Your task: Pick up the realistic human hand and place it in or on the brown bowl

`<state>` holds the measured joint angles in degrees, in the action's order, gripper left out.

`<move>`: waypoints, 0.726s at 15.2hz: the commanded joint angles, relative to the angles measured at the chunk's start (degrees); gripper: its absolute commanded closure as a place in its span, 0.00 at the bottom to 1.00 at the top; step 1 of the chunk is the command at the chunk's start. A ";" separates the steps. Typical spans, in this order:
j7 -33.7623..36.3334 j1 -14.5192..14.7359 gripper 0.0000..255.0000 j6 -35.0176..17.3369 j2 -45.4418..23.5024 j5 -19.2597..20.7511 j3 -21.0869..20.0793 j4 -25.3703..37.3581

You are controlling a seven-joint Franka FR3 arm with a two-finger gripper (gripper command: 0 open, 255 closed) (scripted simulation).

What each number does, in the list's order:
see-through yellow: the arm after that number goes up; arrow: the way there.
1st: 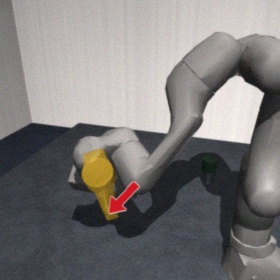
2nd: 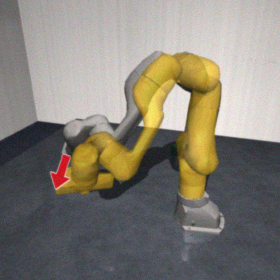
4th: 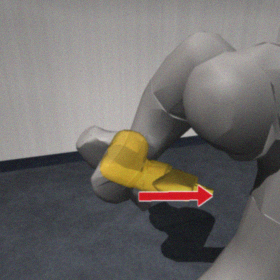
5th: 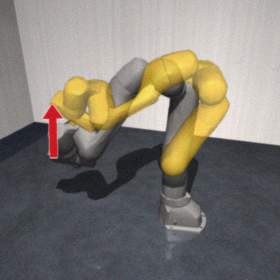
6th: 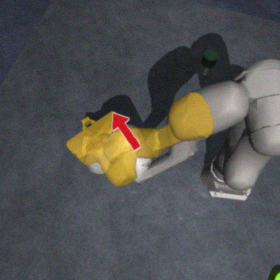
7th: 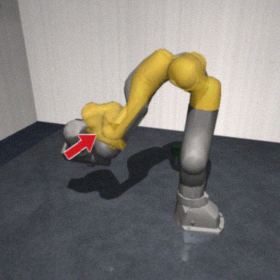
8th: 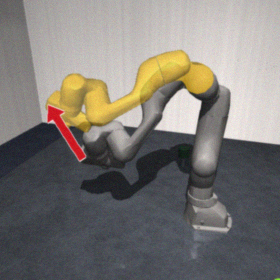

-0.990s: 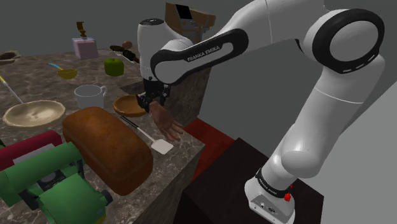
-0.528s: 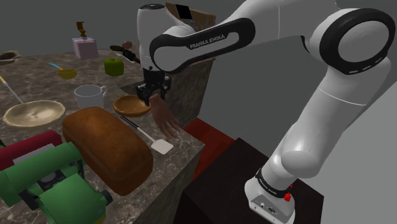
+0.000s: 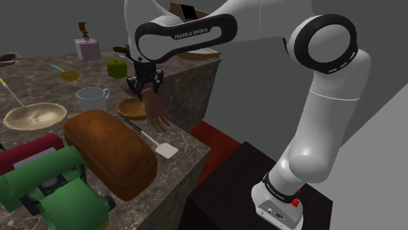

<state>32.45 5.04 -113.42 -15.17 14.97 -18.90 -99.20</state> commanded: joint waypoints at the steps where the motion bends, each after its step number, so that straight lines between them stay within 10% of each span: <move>1: -0.06 0.74 1.00 2.25 -4.85 1.30 0.34 6.87; 7: -2.13 4.59 1.00 11.62 -22.13 4.45 2.06 33.42; 9: -4.97 8.31 1.00 20.40 -35.17 5.75 3.50 55.88; 11: -4.51 7.91 1.00 18.32 -34.41 5.60 3.58 52.95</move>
<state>28.23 12.98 -95.17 -48.65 20.52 -15.47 -47.39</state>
